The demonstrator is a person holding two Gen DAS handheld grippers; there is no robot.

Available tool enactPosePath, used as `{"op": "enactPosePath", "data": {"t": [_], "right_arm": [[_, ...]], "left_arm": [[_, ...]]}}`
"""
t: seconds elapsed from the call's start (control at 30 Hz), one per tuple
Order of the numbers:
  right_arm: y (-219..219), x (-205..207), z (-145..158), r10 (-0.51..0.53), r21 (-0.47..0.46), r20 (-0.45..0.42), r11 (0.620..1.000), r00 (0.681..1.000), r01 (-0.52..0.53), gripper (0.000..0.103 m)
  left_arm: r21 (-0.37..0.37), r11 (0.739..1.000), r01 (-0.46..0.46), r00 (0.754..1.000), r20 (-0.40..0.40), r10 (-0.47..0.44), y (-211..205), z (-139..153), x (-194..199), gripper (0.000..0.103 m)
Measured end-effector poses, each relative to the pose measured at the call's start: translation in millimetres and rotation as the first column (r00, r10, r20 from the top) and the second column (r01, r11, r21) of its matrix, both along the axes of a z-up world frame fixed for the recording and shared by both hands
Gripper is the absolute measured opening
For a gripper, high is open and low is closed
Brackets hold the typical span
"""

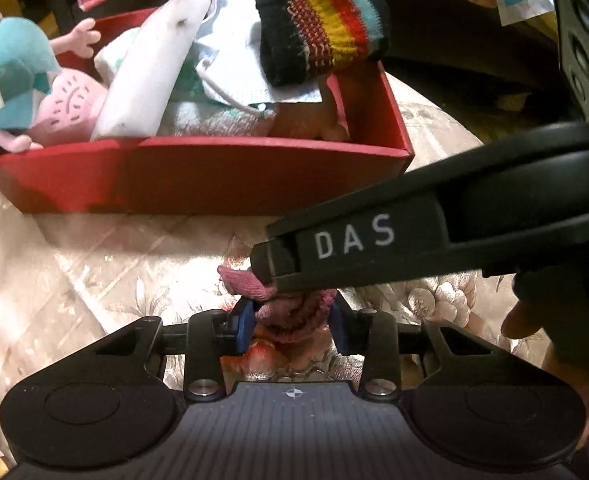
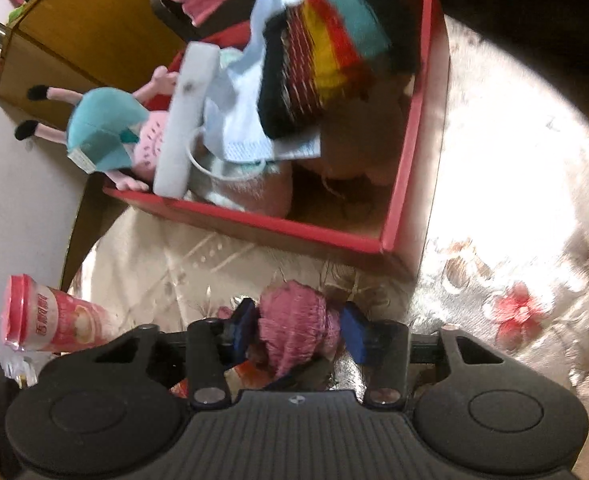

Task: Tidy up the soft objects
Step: 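Lift the pink knit item with the right gripper and carry it over the box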

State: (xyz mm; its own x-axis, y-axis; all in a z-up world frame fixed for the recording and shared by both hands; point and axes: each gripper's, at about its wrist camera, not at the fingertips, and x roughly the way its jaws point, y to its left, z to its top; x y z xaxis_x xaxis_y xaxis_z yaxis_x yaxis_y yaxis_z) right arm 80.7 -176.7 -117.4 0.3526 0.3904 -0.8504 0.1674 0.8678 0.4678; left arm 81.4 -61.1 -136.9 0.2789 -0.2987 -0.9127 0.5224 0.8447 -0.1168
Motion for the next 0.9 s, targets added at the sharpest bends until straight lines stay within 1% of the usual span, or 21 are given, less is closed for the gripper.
{"op": "enactPosePath", "data": {"t": [0.23, 0.3, 0.43, 0.53, 0.67, 0.73, 0.9], "right_arm": [[-8, -2, -8, -0.047, 0.096, -0.002, 0.994, 0.999, 0.047, 0.008], [-8, -3, -4, -0.040, 0.101, 0.003, 0.994, 0.999, 0.040, 0.007], [-7, -6, 9, -0.045, 0.109, 0.034, 0.993, 0.998, 0.041, 0.006], [-6, -7, 23, -0.049, 0.115, 0.073, 0.993, 0.996, 0.040, 0.006], [-7, -10, 45, -0.057, 0.131, 0.143, 0.991, 0.988, 0.038, 0.006], [-9, -11, 57, -0.067, 0.140, 0.183, 0.989, 0.981, 0.042, 0.006], [-14, -9, 78, -0.118, 0.157, 0.256, 0.984, 0.960, 0.079, 0.006]], "left_arm": [[0.015, 1.000, -0.005, 1.000, -0.006, 0.005, 2, 1, 5, 0.036], [0.006, 1.000, -0.008, 1.000, -0.006, 0.008, 5, 6, 5, 0.034], [-0.006, 1.000, -0.004, 1.000, 0.031, 0.004, 4, 20, 6, 0.033], [-0.030, 1.000, -0.009, 0.998, 0.061, 0.010, 8, 35, 7, 0.033], [-0.062, 0.998, -0.015, 0.992, 0.120, 0.023, 15, 61, 9, 0.033], [-0.078, 0.997, -0.017, 0.989, 0.147, 0.028, 14, 69, 10, 0.033], [-0.084, 0.996, -0.017, 0.976, 0.215, 0.035, 3, 84, 14, 0.032]]}}
